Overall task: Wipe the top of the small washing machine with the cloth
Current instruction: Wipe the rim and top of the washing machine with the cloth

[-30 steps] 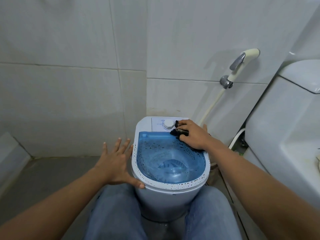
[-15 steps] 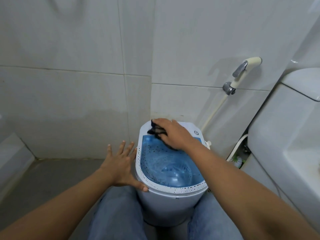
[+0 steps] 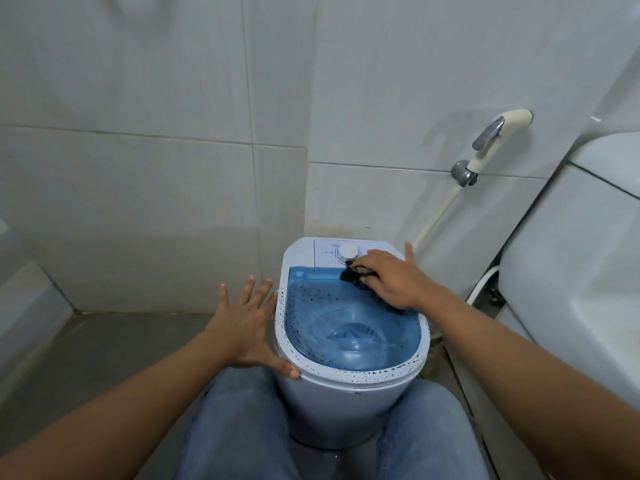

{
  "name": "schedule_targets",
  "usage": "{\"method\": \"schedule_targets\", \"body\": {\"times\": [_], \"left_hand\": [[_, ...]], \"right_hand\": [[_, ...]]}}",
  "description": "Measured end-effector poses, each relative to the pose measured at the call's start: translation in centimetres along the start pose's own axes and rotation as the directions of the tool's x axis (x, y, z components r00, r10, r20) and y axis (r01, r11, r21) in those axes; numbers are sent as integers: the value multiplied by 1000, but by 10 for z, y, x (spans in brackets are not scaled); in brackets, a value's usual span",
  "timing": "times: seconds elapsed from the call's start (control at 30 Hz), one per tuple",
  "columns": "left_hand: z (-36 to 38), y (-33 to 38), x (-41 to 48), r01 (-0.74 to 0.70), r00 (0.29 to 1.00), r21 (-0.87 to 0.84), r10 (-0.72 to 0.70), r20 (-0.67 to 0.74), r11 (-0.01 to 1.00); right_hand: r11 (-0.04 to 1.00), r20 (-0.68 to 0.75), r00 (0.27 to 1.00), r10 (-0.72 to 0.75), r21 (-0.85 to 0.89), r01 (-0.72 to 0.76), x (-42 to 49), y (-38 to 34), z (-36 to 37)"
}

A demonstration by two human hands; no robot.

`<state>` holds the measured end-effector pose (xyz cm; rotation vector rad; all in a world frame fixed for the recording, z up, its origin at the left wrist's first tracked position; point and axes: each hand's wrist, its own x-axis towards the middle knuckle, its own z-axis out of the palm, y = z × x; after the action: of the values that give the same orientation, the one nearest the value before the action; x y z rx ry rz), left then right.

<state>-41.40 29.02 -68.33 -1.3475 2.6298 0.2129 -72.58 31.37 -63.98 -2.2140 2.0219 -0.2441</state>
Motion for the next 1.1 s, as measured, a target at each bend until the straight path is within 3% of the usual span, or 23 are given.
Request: {"method": "schedule_targets", "body": {"times": [0.07, 0.13, 0.23, 0.3, 0.4, 0.63, 0.8, 1.1], "left_hand": [[-1, 0, 1, 0, 1000, 5, 0, -10, 1000], [-1, 2, 1, 0, 1000, 17, 0, -13, 1000], [-2, 3, 1, 7, 1000, 15, -7, -19, 1000], [-2, 3, -1, 5, 1000, 9, -5, -15, 1000], [-1, 3, -1, 4, 1000, 14, -4, -8, 1000], [4, 1, 1, 9, 1000, -9, -9, -18, 1000], [1, 2, 0, 16, 1000, 5, -16, -8, 1000], [3, 2, 1, 16, 1000, -2, -16, -18, 1000]], "right_hand": [[992, -43, 992, 121, 26, -120, -2, 17, -6], [958, -169, 955, 245, 197, -211, 3, 27, -5], [892, -320, 901, 293, 430, -137, 20, 21, -8], [932, -273, 937, 216, 344, -115, 29, 12, -7], [977, -93, 983, 159, 155, -143, 29, 4, 6], [968, -62, 971, 231, 118, -222, 31, 16, 15], [958, -76, 965, 249, 167, -234, 32, 27, 17], [876, -106, 946, 307, 420, -238, -13, 49, 15]]}}
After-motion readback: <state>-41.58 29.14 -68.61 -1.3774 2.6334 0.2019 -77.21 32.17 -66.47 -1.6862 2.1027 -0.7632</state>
